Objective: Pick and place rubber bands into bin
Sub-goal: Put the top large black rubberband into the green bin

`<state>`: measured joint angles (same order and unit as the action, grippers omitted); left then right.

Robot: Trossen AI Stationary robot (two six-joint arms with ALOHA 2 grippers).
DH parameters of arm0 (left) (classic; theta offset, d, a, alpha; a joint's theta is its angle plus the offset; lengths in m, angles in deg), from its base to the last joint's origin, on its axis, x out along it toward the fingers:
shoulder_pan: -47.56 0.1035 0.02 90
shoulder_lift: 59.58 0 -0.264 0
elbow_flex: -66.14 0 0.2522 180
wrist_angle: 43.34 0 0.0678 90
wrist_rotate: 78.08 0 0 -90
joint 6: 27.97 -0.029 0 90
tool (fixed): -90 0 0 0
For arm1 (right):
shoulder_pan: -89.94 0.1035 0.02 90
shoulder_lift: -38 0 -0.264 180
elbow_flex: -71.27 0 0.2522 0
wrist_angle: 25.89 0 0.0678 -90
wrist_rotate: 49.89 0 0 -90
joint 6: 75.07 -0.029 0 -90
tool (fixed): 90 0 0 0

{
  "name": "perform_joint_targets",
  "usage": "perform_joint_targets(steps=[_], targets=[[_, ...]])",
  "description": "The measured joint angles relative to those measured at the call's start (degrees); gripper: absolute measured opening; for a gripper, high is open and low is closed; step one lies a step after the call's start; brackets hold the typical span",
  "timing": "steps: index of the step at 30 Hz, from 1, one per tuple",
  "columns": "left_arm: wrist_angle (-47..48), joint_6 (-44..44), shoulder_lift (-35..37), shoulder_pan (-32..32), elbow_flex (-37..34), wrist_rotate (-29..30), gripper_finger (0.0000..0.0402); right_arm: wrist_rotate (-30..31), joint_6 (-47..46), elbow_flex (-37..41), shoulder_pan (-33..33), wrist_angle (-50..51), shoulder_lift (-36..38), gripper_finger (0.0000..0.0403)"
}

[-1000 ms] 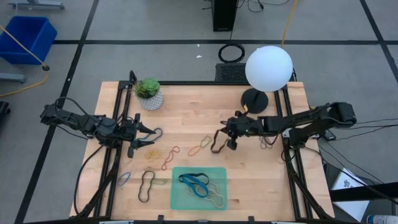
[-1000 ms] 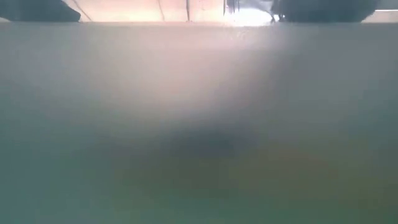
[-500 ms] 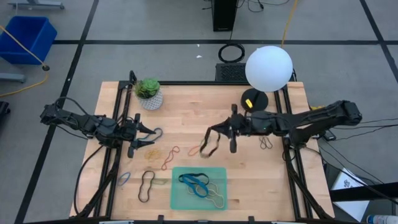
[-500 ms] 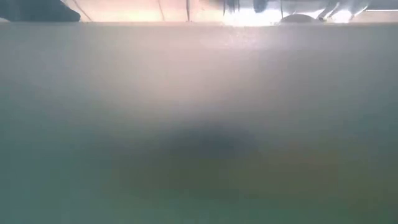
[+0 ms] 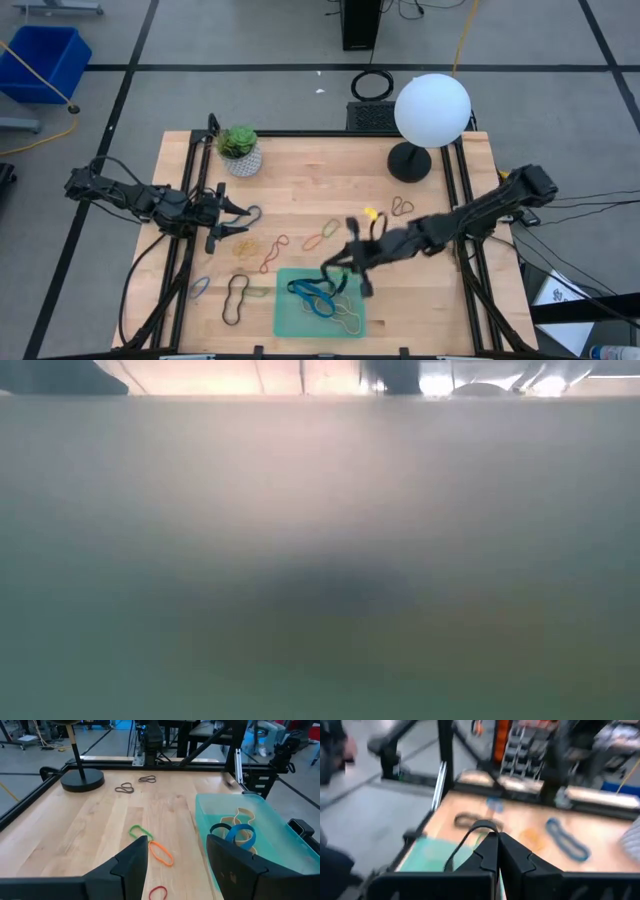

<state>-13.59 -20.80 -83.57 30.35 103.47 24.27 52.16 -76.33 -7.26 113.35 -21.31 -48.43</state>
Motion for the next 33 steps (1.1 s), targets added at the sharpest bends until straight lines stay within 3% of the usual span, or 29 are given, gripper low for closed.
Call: perform_joint_targets(steps=[15,19,24,33], targets=[[0.61,2.03,0.0,-0.02,0.02,0.04,0.0209,-0.14,-6.63,0.02,1.28,-6.73,-21.25,0.0004],[0.61,2.04,0.0,0.0,0.02,0.04,0.0209,-0.33,-9.09,0.02,0.99,-6.82,-23.63,0.0003],[0.62,2.05,0.0,0.0,0.02,0.04,0.0209,-4.92,-13.15,0.41,0.82,-7.07,-24.41,0.0004],[0.61,2.17,0.0,-0.01,0.02,0.04,0.0209,-4.85,-18.23,2.32,0.77,-6.94,-24.4,0.0008]])
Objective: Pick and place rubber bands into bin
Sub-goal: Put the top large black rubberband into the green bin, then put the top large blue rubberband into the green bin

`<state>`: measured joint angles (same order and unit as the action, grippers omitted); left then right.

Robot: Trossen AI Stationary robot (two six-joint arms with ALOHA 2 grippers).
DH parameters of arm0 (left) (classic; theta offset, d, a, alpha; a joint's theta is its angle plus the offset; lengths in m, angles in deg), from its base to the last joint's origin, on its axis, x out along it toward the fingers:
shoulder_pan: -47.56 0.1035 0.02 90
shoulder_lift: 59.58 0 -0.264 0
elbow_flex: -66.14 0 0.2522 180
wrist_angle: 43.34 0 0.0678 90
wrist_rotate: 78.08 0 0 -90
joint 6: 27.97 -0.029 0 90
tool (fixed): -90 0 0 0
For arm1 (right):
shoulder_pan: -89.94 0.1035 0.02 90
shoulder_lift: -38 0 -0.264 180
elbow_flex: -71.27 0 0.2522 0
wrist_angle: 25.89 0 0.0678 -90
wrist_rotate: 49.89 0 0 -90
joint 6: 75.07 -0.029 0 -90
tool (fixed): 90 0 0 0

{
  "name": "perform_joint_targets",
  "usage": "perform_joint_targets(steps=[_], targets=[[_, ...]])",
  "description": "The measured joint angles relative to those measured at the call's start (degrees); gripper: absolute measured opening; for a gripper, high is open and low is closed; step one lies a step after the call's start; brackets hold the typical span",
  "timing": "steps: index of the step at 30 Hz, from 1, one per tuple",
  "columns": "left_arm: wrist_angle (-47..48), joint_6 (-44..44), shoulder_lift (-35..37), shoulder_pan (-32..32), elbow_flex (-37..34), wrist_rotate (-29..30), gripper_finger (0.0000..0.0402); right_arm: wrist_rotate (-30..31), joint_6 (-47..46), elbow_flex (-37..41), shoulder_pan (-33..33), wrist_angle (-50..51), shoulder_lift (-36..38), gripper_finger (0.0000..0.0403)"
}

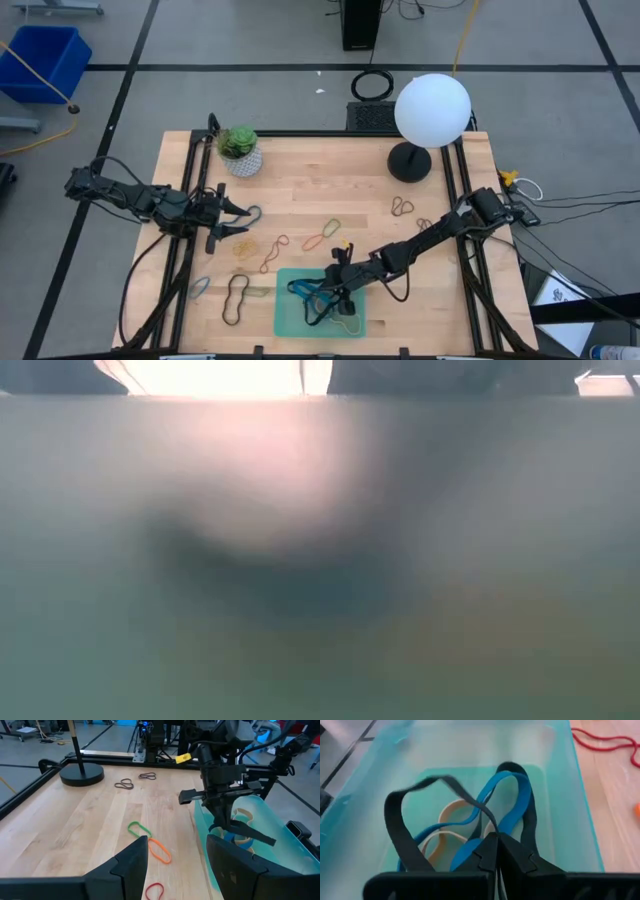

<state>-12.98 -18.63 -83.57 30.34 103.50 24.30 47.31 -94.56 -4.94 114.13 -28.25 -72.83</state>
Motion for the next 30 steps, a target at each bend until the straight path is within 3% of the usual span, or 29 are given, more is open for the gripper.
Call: perform_joint_targets(steps=[10,20,25,30], targets=[[0.03,-0.04,0.0,0.01,0.0,0.0,0.0209,0.1,-0.94,0.06,-0.13,-0.45,0.0,0.0036],[0.04,-0.1,0.0,0.01,0.0,0.0,0.0209,0.02,-0.88,0.06,-0.09,-0.29,0.22,0.0142],[-0.25,0.0,0.0,0.0,0.0,-1.76,0.0209,0.01,1.82,0.06,-0.07,2.67,4.13,0.0173],[-0.42,1.89,0.0,0.01,0.02,-1.86,0.0209,0.04,5.04,0.06,-0.09,7.12,10.4,0.018]])
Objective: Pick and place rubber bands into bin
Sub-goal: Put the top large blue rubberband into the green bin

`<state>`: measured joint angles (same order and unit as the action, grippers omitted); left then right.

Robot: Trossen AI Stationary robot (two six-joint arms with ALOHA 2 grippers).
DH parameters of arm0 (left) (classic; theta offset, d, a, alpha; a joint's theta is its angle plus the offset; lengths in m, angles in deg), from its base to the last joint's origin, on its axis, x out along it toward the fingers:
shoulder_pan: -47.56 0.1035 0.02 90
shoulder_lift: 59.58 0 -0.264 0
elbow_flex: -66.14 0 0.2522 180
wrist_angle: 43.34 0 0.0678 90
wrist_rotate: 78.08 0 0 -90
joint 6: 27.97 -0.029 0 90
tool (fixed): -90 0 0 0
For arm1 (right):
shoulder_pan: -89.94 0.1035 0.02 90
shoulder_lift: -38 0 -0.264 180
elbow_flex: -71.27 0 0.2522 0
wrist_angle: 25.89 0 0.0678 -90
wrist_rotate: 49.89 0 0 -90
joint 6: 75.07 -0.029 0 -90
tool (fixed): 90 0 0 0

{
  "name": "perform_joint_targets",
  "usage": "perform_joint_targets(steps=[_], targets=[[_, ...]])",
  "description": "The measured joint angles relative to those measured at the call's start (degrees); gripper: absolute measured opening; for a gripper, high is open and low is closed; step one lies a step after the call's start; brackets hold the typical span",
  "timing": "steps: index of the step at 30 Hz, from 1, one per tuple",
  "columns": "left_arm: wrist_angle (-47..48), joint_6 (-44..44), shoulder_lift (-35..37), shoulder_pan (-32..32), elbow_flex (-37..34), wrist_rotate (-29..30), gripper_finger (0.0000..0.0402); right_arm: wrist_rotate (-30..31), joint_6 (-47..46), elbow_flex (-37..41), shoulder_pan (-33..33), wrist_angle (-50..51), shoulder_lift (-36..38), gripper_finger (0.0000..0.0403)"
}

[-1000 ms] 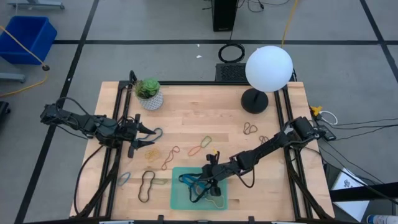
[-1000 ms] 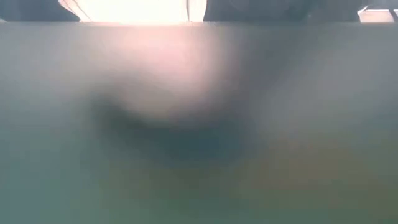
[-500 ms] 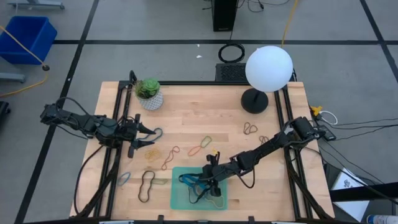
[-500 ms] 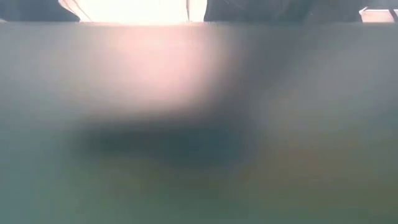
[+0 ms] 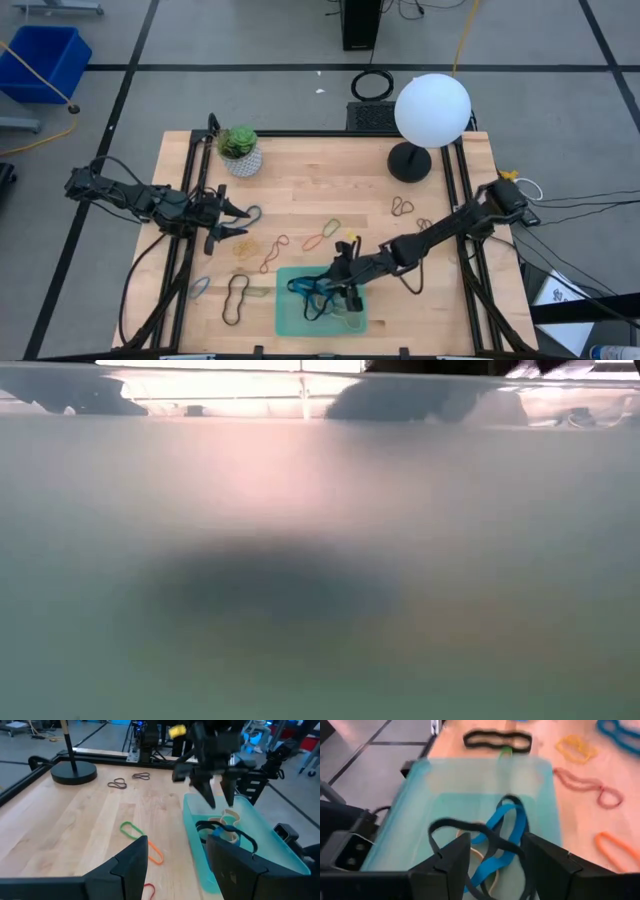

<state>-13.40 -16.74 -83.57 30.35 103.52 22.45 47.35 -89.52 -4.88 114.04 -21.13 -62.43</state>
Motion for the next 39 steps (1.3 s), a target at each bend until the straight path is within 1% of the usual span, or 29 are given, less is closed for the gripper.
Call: perform_joint_targets(steps=[5,7,11,14,16,18,21,24,28,31,34,36,39], targets=[[-0.22,0.97,0.0,0.0,0.0,0.0,0.0209,0.15,2.25,0.22,0.12,10.05,8.49,0.0174],[-0.31,0.97,0.0,0.0,0.0,0.0,0.0209,0.46,2.33,1.9,0.57,10.97,12.36,0.0172],[-0.31,0.97,0.0,0.0,0.0,0.0,0.0209,1.04,3.17,8.59,1.26,9.39,20.56,0.0174],[-0.38,1.0,-0.06,0.0,0.0,0.08,0.0209,4.88,3.19,15.05,1.86,4.28,26.24,0.0176],[-1.85,1.48,-1.0,-0.02,0.0,1.87,0.0209,6.41,3.18,19.01,1.9,-0.3,29.6,0.0175],[-2.53,2.0,-2.31,0.0,0.04,4.45,0.0209,6.44,3.41,22.58,1.9,-5.14,32.51,0.0172],[-2.14,2.03,-5.95,0.09,0.51,7.57,0.0209,6.43,4.67,26.99,1.78,-10.1,35.41,0.0168],[1.0,4.69,-10.82,0.91,2.18,10.57,0.0209,6.45,5.43,30.19,0.93,-12.83,36.75,0.0167],[12.15,10.86,-18.5,4.09,8.56,11.56,0.0209,6.44,5.47,32.26,-0.57,-13.98,36.98,0.017],[23.39,16.96,-25.04,7.05,13.82,11.11,0.0209,6.41,4.84,32.54,-1.64,-13.98,36.98,0.017],[30.68,21.07,-31.08,10.05,17.32,8.94,0.0209,6.36,5.04,32.63,-2.32,-13.96,36.98,0.0171],[32.47,21.53,-34.82,11.89,17.79,6.85,0.0209,6.27,5.1,32.63,-2.6,-13.96,36.98,0.0171],[32.54,21.56,-39.63,14.74,17.86,4.32,0.0209,6.23,5.1,32.63,-3.05,-13.96,36.98,0.0171]])
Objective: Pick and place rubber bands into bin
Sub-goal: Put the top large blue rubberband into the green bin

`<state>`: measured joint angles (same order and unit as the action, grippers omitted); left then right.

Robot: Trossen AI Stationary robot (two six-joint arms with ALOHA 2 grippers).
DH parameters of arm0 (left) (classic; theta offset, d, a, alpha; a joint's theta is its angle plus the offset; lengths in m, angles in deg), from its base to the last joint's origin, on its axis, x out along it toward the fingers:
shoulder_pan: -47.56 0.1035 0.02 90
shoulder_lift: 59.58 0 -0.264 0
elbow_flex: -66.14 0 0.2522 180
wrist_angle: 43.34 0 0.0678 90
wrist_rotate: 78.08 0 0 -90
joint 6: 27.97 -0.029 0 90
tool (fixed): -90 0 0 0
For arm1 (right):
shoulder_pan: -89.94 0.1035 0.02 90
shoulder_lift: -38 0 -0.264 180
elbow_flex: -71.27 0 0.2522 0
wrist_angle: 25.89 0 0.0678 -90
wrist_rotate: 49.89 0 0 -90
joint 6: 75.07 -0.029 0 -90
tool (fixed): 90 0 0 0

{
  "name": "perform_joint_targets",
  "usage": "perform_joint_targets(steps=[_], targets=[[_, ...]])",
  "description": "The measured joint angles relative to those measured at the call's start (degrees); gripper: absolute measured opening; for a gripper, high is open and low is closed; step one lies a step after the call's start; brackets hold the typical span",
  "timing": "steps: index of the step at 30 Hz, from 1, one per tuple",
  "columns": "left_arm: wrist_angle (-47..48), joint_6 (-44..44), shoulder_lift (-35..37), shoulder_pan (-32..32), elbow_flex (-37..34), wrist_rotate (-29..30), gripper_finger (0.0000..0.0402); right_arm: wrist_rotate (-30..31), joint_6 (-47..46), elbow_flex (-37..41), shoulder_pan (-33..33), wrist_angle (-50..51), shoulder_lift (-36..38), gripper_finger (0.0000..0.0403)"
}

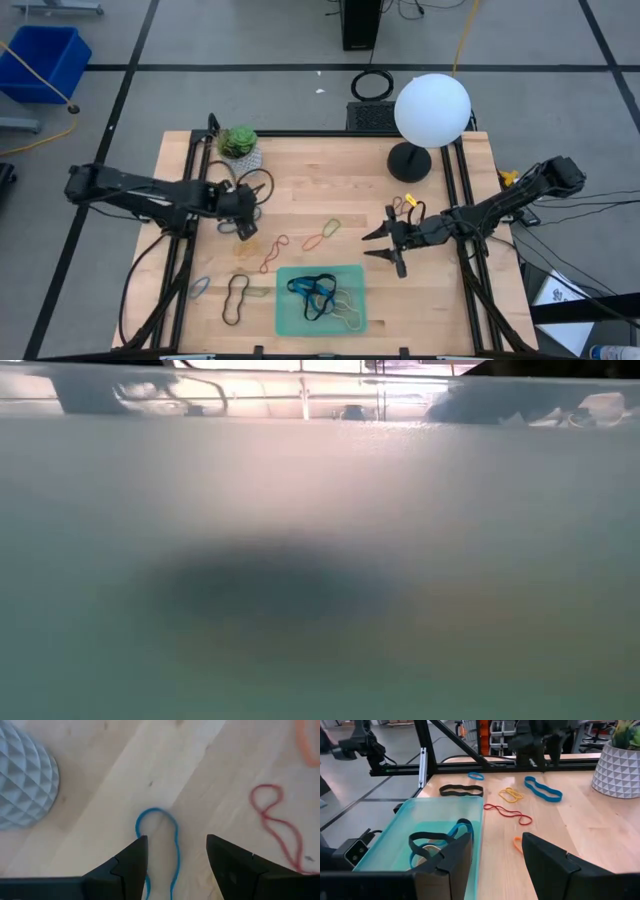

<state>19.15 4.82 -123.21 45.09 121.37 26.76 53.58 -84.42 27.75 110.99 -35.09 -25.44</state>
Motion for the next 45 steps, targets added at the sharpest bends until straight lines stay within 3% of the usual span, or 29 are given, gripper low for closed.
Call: perform_joint_targets(steps=[5,9,18,38,45], targets=[[0.0,0.76,-6.94,4.99,0.0,-0.93,0.0209,0.0,-0.02,0.0,-0.38,-0.09,0.0,0.0171],[-0.42,0.7,-11.12,8.47,0.0,-6.17,0.0209,0.0,0.0,0.0,-0.38,-0.09,0.0,0.0171],[-2.48,-0.93,-17.6,10.09,0.0,-8.17,0.0209,-0.02,0.0,0.0,-0.38,0.04,0.0,0.0171],[-3.15,-2.23,-19.66,11.08,0.0,-5.22,0.0208,-0.02,0.0,0.0,-0.38,1.18,0.0,0.0171],[-3.64,-3.37,-19.66,13.84,-0.02,-9.22,0.0164,-0.04,0.0,0.0,-0.38,1.2,0.0,0.0171]])
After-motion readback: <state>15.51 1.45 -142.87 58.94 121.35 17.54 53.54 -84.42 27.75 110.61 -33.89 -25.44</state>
